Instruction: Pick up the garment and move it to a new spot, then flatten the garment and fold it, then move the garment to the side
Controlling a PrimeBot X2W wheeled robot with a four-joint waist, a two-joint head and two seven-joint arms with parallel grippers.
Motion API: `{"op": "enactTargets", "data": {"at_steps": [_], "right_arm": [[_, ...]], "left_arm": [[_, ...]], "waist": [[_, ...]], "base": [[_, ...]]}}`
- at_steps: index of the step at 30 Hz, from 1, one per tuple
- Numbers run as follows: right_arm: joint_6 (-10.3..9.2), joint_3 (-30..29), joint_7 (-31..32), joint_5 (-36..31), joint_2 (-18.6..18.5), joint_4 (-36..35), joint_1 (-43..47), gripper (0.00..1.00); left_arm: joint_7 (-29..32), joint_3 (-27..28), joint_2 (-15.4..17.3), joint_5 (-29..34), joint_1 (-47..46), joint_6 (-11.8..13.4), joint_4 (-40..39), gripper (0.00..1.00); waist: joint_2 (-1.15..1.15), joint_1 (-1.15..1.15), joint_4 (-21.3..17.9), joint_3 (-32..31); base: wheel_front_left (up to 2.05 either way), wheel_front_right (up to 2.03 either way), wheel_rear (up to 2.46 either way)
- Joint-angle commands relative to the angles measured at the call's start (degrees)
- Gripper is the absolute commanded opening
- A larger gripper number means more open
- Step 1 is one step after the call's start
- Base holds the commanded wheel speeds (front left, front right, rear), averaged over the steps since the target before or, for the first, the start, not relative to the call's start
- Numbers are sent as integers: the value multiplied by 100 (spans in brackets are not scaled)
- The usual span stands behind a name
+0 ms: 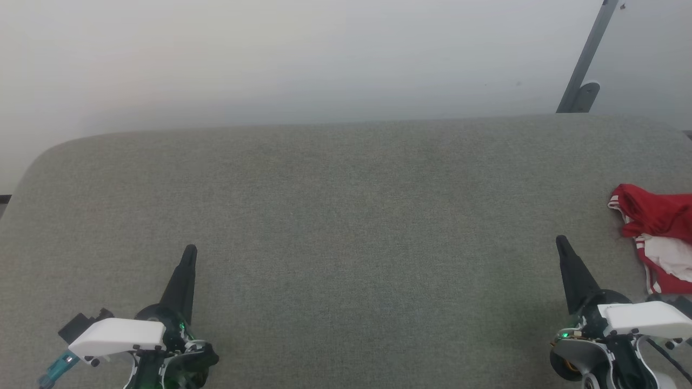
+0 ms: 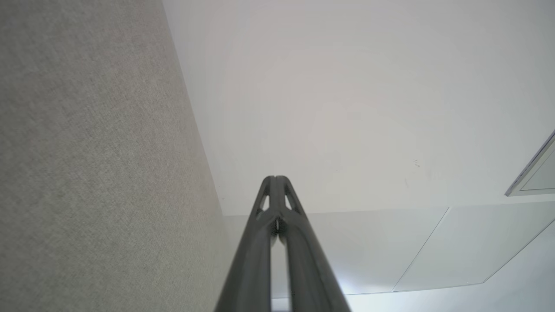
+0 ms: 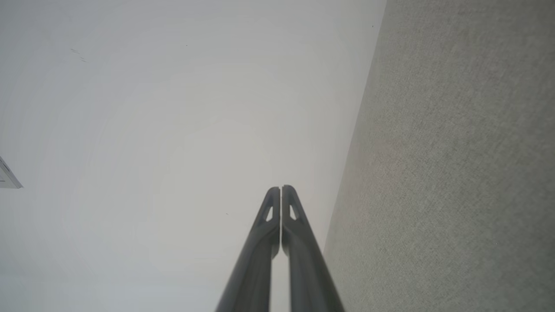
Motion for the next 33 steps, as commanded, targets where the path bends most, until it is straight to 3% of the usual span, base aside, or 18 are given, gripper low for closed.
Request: {"op": "enactTargets", "data": {"at_steps": [1,33], "right_arm": [[2,-5,12,23,23,16,-35,0],[2,-4,11,25,22,16,-35,0]], "left_arm": [[17,20,-16,-15,-64,-16,-3,0],[20,23,-18,-11,-64,-16,-3,0]], "waist": [[0,0,0,0],[0,0,0,0]], "base": [[0,0,0],[0,0,0]]}}
